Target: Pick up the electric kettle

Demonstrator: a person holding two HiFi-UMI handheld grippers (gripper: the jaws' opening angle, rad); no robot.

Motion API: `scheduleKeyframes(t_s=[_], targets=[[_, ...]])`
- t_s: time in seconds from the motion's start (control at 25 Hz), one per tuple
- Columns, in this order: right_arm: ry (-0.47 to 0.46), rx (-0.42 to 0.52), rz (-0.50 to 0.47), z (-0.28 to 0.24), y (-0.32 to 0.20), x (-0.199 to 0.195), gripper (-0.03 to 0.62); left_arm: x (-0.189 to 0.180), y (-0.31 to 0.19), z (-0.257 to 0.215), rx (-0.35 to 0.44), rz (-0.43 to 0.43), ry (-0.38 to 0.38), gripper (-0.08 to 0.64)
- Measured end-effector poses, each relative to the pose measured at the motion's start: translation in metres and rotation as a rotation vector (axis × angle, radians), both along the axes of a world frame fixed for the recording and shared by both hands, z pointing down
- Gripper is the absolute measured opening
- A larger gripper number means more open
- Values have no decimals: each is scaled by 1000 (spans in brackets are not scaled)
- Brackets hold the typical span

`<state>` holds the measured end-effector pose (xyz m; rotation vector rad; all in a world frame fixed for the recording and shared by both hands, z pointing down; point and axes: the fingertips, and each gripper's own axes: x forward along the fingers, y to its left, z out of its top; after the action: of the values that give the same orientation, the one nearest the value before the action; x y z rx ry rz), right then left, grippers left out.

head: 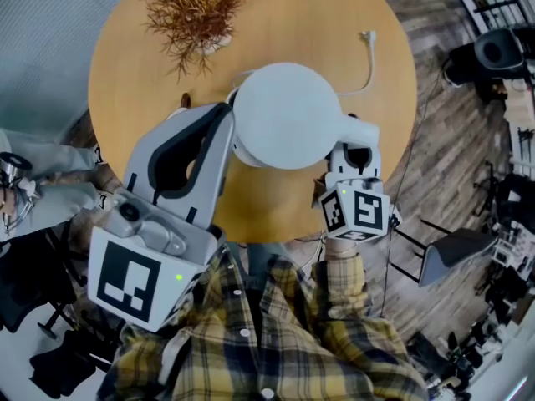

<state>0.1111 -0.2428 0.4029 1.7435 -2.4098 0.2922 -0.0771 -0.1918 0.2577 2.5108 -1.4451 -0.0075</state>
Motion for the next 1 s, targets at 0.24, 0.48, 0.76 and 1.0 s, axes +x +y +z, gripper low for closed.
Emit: scheduleKeyframes(t_s=[0.24,0.48,0.76,1.0], targets=[[-14,15,19,-22,4,17,104,9,2,-16,24,5,8,2],[-34,22,28,-43,12,35,104,18,-1,-34,71,7,8,2],[-41,38,15,-75,24,50,105,27,3,-46,75,14,2,2],[-52,45,6,-102,40,60,106,35,12,-50,74,32,5,2]])
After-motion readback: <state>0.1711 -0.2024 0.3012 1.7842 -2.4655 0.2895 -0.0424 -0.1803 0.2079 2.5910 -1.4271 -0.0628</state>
